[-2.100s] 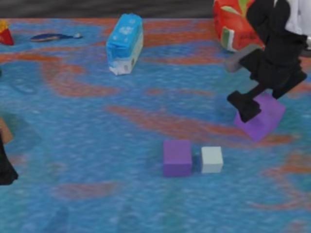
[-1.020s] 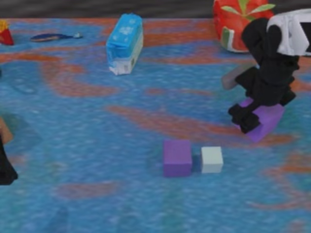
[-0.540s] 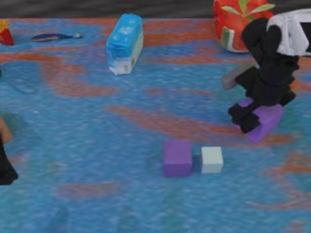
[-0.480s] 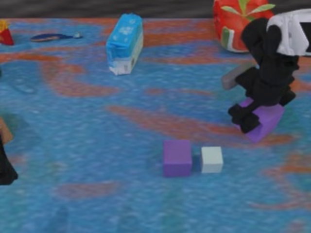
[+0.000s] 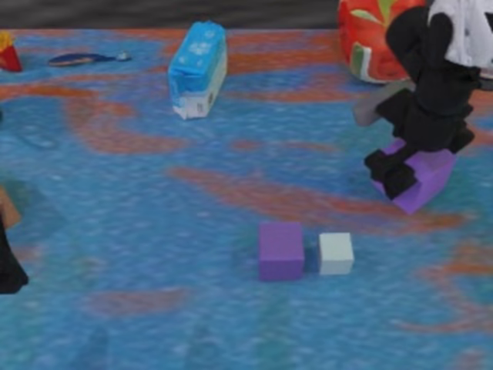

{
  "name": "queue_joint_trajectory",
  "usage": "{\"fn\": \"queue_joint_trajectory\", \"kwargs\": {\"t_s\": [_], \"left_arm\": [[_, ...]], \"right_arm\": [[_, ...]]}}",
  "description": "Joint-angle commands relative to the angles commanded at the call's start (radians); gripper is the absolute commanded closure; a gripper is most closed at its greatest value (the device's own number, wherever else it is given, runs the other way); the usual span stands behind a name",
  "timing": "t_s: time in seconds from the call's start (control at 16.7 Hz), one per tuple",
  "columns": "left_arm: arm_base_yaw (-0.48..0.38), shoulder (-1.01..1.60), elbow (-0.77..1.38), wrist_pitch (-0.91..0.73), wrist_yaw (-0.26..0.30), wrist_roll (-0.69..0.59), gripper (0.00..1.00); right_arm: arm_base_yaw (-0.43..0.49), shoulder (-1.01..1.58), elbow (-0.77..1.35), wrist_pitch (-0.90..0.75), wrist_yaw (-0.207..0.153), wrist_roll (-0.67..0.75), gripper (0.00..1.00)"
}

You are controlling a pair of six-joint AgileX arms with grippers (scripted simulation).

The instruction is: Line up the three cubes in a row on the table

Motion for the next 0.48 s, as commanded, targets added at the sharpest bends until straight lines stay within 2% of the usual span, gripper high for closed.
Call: {"fn": "queue_joint_trajectory", "kwargs": {"t_s": [0.24,0.48], "left_arm": [[0.000,0.000,0.000,0.000,0.000,0.000,0.00],[0.000,0.000,0.000,0.000,0.000,0.000,0.00]], "right_arm": [[0.004,-0.040,0.080,-0.121,0.000,-0.001,1.00],[-0.001,-0.040,0.083,-0.124,0.000,0.001,1.00]]}}
